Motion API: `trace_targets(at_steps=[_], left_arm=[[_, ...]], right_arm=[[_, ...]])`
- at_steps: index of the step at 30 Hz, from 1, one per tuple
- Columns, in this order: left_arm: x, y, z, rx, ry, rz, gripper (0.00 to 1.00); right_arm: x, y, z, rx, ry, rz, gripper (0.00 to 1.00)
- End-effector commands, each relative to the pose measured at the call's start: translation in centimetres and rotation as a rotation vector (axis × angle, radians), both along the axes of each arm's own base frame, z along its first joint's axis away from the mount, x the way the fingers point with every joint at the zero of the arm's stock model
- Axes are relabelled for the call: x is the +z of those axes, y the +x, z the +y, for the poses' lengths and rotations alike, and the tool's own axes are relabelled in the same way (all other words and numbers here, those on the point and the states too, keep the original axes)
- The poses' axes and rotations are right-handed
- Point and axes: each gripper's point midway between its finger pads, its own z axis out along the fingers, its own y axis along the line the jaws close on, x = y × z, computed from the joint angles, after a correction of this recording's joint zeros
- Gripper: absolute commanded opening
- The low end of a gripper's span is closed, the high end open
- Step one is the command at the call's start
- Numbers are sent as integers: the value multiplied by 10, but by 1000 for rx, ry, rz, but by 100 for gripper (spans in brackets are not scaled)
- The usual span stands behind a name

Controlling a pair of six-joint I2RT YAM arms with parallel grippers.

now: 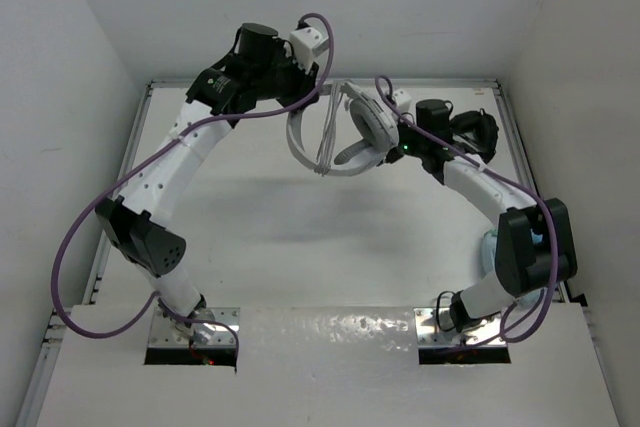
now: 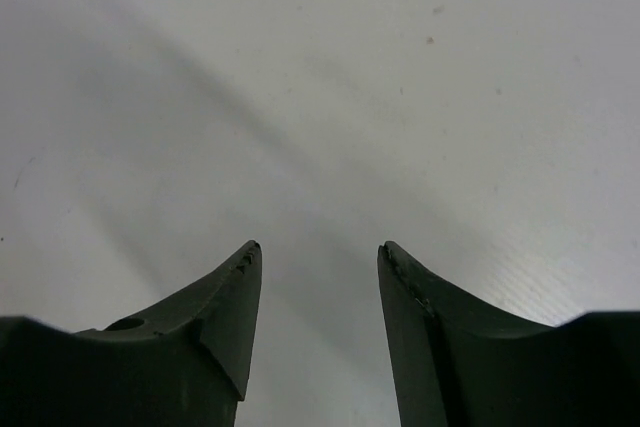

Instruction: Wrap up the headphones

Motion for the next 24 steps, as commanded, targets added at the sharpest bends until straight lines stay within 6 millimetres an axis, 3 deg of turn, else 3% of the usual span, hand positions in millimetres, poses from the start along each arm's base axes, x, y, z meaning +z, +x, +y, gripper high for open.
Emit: trace_targets(at_steps=[1,4,5,6,8,10,12,13,14,15,16,18,19,20,22,24], left_arm=[[43,13,10,76,-66,-120,0],[40,20,17,118,-40,-140,0],[39,23,20,139,-30,-145,0],[38,25,21,148,-26,-148,0],[34,28,24,169,-14,-148,0],[28,29,25,175,-7,-137,0],[21,30,28,194,7,-126,0],[18,31,29,204,11,-125,0],[13,33,32,221,25,-122,0],[10,34,34,229,32,-121,0],[9,36,35,237,37,-126,0],[6,38,38,257,50,-128,0],[6,39,40,263,53,-131,0],[3,40,40,265,58,-129,0],[1,40,40,262,63,-124,0],[1,37,37,245,63,-119,0]], right_arm=[[-5,-11,-20,-52,31,22,50],[-24,-23,-43,-134,-3,70,64],[-26,-24,-50,-158,-17,70,70],[-29,-28,-58,-184,-36,88,84],[-27,-32,-79,-260,-82,97,96],[-22,-33,-103,-345,-132,110,94],[-5,-35,-116,-380,-168,84,68],[8,-38,-124,-393,-209,80,33],[20,-36,-135,-438,-251,56,26],[32,-36,-140,-452,-274,38,26],[58,-33,-145,-456,-302,-11,48],[96,-31,-147,-459,-300,-110,67],[128,-28,-142,-444,-287,-194,74],[149,-26,-138,-435,-264,-259,88],[201,-30,-110,-329,-194,-426,96],[225,-37,-79,-189,-165,-513,99]])
